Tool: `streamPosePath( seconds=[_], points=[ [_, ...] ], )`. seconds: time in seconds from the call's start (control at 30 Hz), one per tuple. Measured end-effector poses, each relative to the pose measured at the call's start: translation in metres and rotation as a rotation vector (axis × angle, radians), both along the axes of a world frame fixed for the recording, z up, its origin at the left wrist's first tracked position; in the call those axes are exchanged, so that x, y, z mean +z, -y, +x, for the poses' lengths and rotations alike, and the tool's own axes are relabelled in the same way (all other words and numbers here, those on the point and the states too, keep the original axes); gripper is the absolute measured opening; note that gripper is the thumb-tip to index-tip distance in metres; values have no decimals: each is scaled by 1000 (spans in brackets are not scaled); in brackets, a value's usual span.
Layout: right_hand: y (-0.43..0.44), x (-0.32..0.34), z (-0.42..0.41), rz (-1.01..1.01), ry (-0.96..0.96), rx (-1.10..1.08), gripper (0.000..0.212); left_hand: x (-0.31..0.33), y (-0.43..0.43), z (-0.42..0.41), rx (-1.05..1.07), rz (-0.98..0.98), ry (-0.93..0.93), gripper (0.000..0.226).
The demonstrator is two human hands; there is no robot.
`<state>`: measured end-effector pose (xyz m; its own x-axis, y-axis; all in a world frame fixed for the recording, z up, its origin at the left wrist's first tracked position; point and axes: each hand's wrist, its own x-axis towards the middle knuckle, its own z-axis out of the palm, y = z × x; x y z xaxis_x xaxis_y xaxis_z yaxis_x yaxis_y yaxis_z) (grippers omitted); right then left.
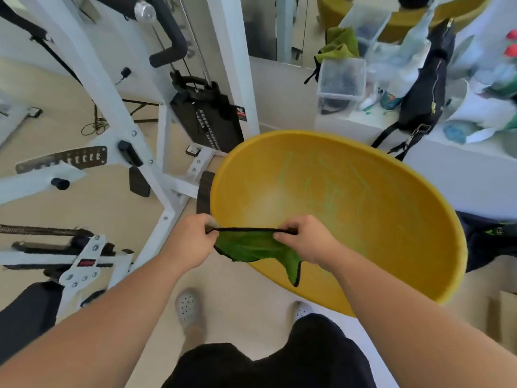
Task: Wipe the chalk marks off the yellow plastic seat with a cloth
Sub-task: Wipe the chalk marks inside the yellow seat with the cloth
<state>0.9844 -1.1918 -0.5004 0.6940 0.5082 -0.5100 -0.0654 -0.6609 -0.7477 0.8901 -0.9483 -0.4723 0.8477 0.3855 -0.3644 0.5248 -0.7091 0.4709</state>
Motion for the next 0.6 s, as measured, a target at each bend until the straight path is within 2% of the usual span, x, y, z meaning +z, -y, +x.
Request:
streamPosePath(
  seconds=[0.1, 0.27, 0.4, 0.47, 0.6],
  points=[
    [-6, -39, 13, -6, -43, -134, 13, -47, -19, 40, -99, -13, -49, 12],
    [-12, -101, 32, -174, -30, -324, 13, -126, -23, 118, -301, -47, -112, 10],
    [-16, -127, 47, -214, 184, -547, 12, -172, -19, 172, -443, -89, 43, 10],
    [-23, -147, 42, -198, 222, -595, 13, -194, -27, 181, -521, -83, 116, 10],
    [-45, -219, 6, -259, 242, -504, 15, -256, -52, 158, -619, -52, 204, 14]
  ],
)
